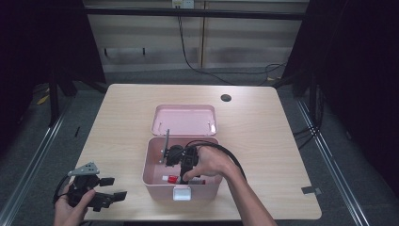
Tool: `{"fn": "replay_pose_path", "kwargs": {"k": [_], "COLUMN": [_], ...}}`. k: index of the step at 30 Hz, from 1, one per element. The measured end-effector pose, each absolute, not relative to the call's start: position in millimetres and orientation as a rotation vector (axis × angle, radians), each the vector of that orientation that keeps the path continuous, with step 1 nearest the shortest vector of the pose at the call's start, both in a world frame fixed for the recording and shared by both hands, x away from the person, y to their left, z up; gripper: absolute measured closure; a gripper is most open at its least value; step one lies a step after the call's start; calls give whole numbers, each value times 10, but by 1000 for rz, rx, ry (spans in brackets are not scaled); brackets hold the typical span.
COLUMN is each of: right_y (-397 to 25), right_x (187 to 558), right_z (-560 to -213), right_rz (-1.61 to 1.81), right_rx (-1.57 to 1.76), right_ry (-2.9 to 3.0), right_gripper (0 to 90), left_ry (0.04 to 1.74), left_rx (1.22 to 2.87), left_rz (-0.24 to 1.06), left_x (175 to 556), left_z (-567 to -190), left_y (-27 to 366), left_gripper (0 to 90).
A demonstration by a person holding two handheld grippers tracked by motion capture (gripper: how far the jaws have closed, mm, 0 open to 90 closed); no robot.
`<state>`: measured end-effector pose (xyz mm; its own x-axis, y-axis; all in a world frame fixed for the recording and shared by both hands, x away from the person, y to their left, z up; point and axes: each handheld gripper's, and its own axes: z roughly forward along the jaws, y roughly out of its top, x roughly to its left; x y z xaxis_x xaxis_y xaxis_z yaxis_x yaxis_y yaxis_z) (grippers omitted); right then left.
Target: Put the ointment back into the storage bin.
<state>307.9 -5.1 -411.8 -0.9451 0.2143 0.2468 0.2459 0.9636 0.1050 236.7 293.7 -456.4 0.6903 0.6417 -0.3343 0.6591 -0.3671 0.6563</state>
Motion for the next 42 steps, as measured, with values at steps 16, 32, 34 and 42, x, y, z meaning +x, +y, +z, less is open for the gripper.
{"fn": "replay_pose_path", "kwargs": {"k": [16,32,34,42], "right_y": [-36,-4,-2,3], "right_x": [3084,3076,3079,3083], "right_z": [-4244,-4337,-4341,-4351], "right_rz": [-174,-107,-102,-103], "right_rx": [-296,-286,-284,-292], "right_ry": [-2863,-2842,-2839,-2821], "right_gripper": [711,709,706,698], "left_ry": [994,996,996,996], "left_rx": [2089,2095,2094,2093], "left_rz": [-26,-17,-19,-20], "left_x": [2367,2368,2368,2367], "left_z": [-4563,-4560,-4560,-4560], "left_y": [2939,2943,2944,2940], "left_gripper": [170,169,170,170]}}
